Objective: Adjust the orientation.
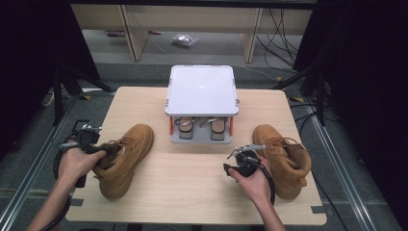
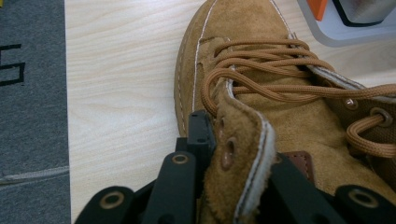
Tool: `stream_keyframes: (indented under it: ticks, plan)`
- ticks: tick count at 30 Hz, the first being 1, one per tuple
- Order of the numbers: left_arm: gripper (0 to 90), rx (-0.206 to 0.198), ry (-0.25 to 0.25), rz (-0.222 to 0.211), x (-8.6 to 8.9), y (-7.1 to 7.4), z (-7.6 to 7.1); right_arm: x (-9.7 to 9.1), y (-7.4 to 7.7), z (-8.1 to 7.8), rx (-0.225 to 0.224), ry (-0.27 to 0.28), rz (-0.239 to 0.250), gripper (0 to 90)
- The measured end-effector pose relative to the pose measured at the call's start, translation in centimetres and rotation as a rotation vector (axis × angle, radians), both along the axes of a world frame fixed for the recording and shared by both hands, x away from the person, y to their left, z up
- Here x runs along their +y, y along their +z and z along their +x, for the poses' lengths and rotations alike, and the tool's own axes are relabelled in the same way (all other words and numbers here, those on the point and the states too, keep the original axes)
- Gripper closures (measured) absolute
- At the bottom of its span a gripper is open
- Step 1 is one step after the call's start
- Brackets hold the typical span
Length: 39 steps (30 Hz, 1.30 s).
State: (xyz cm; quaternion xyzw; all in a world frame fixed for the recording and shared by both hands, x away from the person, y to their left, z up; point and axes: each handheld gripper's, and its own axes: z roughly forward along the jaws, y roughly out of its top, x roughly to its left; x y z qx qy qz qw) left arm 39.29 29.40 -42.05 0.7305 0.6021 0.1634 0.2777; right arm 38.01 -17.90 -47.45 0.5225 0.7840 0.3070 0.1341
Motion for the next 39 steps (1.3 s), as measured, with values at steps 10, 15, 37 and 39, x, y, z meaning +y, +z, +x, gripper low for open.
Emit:
stream_keyframes:
  ticks: [10, 15, 37, 39]
  plan:
    - [83.8, 0.003, 0.004, -0.004, 0.2, 0.1, -0.1, 0.0, 0.1, -0.2, 0.014, -0.012, 0.032, 43.5]
    - [84.7, -0.007, 0.012, 0.009, -0.2, 0.2, -0.2, 0.0, 0.2, -0.1, 0.018, 0.003, 0.037, 43.5]
    - [85.1, -0.097, 0.020, -0.033, -0.2, 2.1, 0.0, -0.1, 0.4, -0.2, 0.004, -0.020, 0.021, 43.6]
    - [85.1, -0.102, 0.022, -0.039, -0.2, 2.4, 0.1, -0.1, 0.4, -0.2, -0.002, -0.009, 0.028, 43.7]
